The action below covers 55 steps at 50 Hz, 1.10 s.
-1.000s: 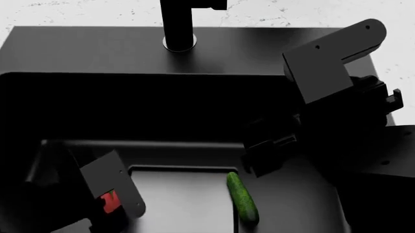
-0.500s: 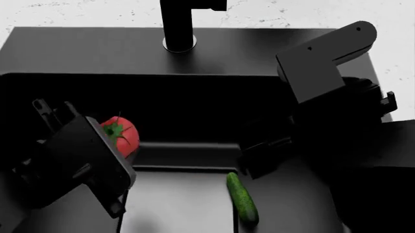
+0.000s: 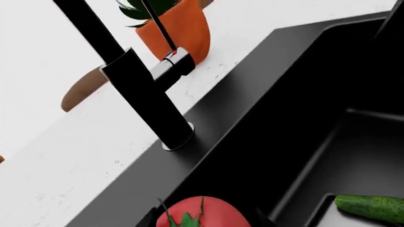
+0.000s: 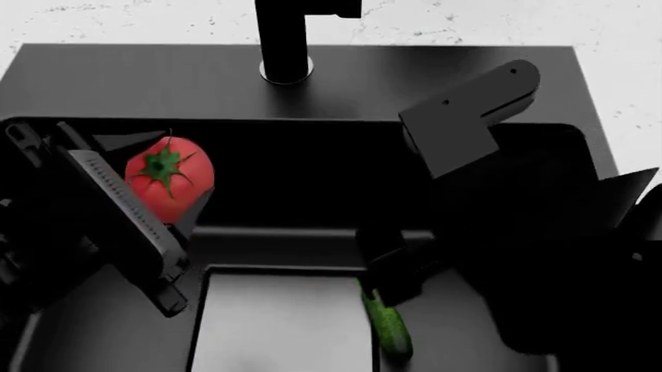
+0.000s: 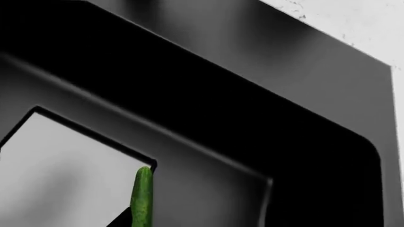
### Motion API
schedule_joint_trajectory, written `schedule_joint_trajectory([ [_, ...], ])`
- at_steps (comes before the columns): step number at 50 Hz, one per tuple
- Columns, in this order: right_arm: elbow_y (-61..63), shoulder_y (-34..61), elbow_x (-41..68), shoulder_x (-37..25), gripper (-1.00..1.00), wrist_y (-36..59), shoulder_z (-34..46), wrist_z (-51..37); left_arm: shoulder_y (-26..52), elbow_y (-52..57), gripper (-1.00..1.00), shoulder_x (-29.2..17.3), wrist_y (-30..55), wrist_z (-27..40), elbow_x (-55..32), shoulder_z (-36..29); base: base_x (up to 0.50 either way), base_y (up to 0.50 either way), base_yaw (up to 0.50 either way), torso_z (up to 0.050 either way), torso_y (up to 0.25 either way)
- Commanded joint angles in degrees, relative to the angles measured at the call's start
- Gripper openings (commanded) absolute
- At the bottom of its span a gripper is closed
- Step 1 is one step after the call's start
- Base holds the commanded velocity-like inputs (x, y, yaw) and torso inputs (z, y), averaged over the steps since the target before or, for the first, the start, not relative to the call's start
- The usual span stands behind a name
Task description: Pick the vegetables from the sink and place them on the cutting board.
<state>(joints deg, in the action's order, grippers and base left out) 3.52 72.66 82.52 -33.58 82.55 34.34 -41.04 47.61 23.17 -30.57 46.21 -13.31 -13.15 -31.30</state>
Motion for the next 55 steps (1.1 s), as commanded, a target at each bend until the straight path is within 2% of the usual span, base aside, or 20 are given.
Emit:
schedule_joint_trajectory([
  [1,-2.79,2.21,-2.23,2.17,1.00,0.34,2.44,1.16,-13.42,0.60,-1.00,3.38,-2.41,0.95,-0.10,6.72,0.00,0.02,0.02,-0.030,-0.025],
  [17,-7.07,1.69,-4.39,4.41,1.00,-0.44,7.35,2.63,-13.73,1.40,-1.00,2.99,-1.93,1.48,-0.24,6.90,0.00,0.02,0.02,-0.030,-0.025],
  [37,-13.77,0.31,-12.36,8.12,1.00,-9.11,13.35,12.95,-13.54,0.81,-1.00,2.84,-2.33,1.33,-0.32,6.38,0.00,0.02,0.02,-0.031,-0.026],
  [55,-20.03,-6.98,-17.99,9.89,1.00,-17.76,17.82,19.40,-13.98,1.24,-1.00,2.62,-2.39,1.71,-0.60,6.52,0.00,0.02,0.02,-0.032,-0.026],
])
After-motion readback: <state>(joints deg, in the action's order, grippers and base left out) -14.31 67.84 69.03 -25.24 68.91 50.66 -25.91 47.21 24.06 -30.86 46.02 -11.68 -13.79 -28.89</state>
